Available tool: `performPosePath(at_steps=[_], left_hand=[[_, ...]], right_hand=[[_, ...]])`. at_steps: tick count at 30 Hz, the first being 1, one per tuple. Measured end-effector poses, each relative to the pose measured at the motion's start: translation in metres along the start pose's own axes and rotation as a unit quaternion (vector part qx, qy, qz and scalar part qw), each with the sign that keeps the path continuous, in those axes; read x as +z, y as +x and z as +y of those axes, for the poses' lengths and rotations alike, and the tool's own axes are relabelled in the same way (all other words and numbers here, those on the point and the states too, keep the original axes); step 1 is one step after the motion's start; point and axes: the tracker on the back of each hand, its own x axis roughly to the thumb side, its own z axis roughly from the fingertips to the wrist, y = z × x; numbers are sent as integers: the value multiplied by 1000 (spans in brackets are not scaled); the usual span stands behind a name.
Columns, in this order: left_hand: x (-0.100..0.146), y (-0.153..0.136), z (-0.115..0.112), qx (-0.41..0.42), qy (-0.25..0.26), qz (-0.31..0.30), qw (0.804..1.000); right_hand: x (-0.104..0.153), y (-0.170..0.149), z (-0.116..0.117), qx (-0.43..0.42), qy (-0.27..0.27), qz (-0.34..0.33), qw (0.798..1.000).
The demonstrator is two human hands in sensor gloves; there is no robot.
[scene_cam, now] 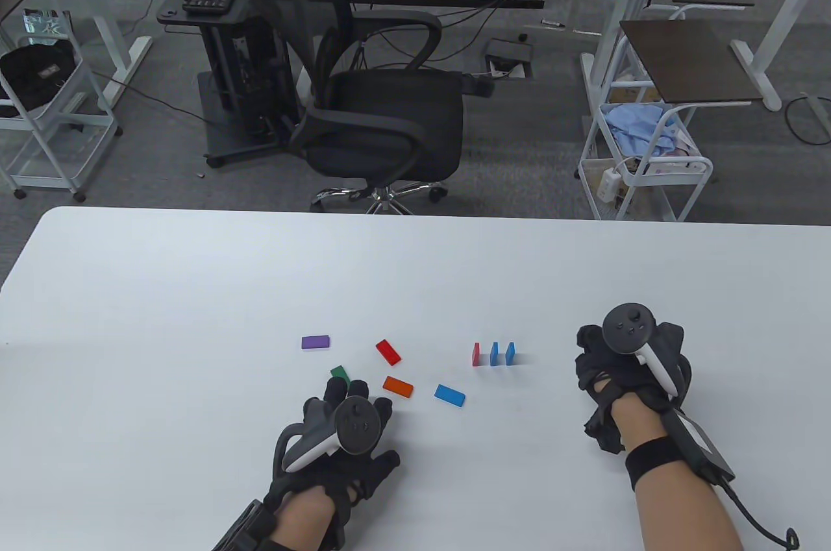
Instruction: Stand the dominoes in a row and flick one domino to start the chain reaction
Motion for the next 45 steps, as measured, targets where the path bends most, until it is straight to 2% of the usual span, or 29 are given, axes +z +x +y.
performPosePath(at_steps=[10, 23, 45], left_hand=[[0, -1, 0, 3, 2, 2, 1000], [0, -2, 0, 3, 0, 4, 1000], [-1, -3, 0, 3, -3, 5, 1000]], right_hand=[[-13, 23, 20, -23, 11, -33, 999], [-25, 31, 48, -41, 42, -41, 997], [-31, 34, 66, -48, 62, -38, 996]])
